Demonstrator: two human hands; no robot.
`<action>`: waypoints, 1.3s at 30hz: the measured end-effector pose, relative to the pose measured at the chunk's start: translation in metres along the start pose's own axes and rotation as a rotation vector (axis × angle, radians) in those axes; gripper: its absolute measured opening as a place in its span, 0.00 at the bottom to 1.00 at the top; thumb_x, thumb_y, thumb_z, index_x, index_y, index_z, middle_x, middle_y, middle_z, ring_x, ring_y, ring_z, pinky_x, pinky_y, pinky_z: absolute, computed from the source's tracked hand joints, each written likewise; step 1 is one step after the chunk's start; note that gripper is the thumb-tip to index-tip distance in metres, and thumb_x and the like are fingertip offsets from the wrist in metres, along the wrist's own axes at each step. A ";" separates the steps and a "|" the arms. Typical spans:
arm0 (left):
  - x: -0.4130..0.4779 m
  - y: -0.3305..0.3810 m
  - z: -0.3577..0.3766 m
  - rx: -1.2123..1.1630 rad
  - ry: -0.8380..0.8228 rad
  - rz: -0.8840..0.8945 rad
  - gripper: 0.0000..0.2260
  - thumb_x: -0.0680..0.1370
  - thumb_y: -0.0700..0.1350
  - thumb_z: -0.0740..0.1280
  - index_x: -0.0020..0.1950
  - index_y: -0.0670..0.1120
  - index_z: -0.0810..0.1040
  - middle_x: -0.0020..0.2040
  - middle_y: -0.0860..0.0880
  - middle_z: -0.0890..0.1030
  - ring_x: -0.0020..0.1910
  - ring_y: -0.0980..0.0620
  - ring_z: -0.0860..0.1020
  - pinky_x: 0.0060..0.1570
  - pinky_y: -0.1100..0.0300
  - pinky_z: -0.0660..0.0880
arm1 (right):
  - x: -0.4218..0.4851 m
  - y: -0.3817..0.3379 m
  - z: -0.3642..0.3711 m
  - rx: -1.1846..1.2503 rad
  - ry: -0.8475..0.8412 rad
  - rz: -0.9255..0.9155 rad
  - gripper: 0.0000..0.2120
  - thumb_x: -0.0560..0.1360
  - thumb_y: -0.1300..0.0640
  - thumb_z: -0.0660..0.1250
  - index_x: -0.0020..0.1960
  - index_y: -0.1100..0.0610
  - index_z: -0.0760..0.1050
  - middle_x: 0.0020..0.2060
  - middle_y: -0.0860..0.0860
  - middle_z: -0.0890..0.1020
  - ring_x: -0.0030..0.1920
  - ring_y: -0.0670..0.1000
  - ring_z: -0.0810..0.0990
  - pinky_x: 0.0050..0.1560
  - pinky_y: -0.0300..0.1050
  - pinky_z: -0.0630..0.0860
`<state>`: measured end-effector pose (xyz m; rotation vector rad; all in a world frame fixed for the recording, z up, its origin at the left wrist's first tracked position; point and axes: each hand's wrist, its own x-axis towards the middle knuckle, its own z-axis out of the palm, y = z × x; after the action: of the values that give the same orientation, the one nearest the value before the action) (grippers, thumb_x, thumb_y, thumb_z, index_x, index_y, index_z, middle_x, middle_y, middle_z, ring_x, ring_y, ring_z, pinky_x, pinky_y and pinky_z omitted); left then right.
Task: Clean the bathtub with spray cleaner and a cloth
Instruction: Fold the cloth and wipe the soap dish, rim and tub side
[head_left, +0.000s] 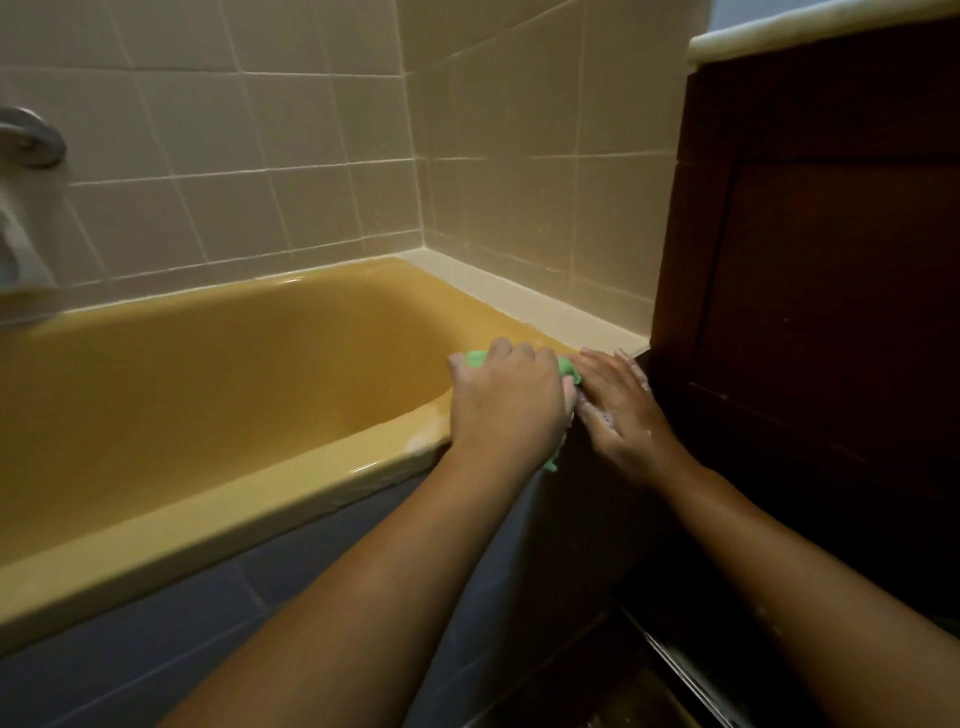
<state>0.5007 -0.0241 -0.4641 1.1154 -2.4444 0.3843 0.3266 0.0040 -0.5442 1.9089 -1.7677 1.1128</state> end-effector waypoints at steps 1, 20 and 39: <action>-0.007 -0.005 -0.004 0.018 0.006 -0.003 0.16 0.83 0.58 0.57 0.59 0.49 0.78 0.56 0.49 0.80 0.59 0.45 0.74 0.59 0.37 0.65 | 0.000 0.000 -0.002 0.003 -0.009 -0.001 0.24 0.82 0.49 0.54 0.74 0.54 0.74 0.71 0.52 0.77 0.76 0.52 0.68 0.81 0.43 0.46; -0.100 -0.081 -0.028 0.039 0.204 -0.185 0.13 0.75 0.57 0.63 0.52 0.53 0.82 0.50 0.55 0.83 0.55 0.48 0.77 0.54 0.44 0.62 | 0.019 -0.065 0.006 -0.088 -0.226 -0.228 0.25 0.85 0.41 0.50 0.78 0.45 0.70 0.75 0.42 0.72 0.77 0.50 0.69 0.73 0.57 0.63; -0.139 -0.113 -0.039 0.097 0.198 -0.253 0.14 0.79 0.56 0.60 0.57 0.52 0.80 0.54 0.54 0.81 0.58 0.46 0.76 0.61 0.39 0.64 | 0.028 -0.131 0.030 -0.056 -0.117 -0.445 0.22 0.84 0.50 0.54 0.70 0.55 0.79 0.66 0.52 0.82 0.67 0.53 0.80 0.70 0.53 0.73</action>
<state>0.6794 0.0099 -0.4891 1.3410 -2.1024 0.5106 0.4582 -0.0113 -0.5075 2.2212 -1.3102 0.7972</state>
